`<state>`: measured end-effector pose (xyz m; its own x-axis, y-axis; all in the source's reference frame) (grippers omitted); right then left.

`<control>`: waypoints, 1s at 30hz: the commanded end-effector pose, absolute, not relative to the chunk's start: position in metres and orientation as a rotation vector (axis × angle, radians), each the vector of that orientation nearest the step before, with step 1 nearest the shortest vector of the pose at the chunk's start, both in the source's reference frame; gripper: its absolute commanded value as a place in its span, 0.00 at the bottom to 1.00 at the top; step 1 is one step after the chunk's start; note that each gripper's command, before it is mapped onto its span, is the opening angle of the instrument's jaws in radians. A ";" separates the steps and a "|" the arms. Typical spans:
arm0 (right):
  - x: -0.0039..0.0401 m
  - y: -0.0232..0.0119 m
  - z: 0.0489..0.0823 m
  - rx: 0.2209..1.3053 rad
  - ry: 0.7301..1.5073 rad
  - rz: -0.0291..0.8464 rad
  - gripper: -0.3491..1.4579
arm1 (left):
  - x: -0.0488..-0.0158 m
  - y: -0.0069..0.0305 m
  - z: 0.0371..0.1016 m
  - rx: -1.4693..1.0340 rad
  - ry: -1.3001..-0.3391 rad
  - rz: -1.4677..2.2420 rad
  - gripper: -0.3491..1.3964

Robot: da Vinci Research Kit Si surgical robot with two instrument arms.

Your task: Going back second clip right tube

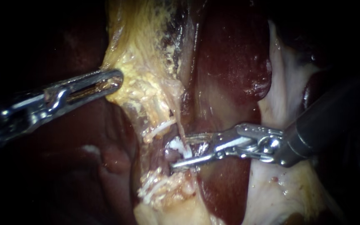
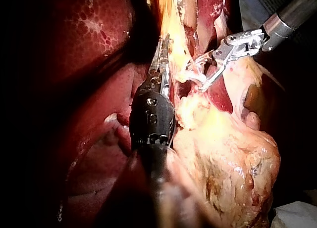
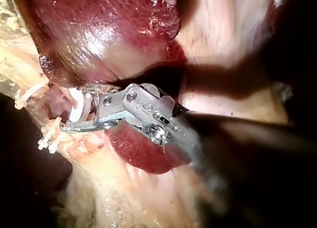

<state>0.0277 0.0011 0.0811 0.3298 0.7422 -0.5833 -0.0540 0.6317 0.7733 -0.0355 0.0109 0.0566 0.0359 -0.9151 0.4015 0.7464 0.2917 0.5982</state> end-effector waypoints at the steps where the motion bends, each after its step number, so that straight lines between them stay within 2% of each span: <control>1: 0.0275 0.0013 0.0809 0.724 1.127 0.584 0.52 | -0.0355 0.0110 0.0565 0.248 -0.831 -1.297 0.00; 11: 0.0278 0.0018 0.0821 0.699 1.129 0.589 0.52 | -0.0356 0.0110 0.0565 0.247 -0.831 -1.298 0.00; 21: 0.0326 -0.0015 0.0844 0.729 1.117 0.616 0.52 | -0.0357 0.0109 0.0564 0.247 -0.831 -1.298 0.00; 30: 0.0306 0.0006 0.0863 0.726 1.116 0.626 0.52 | -0.0356 0.0109 0.0562 0.246 -0.833 -1.299 0.00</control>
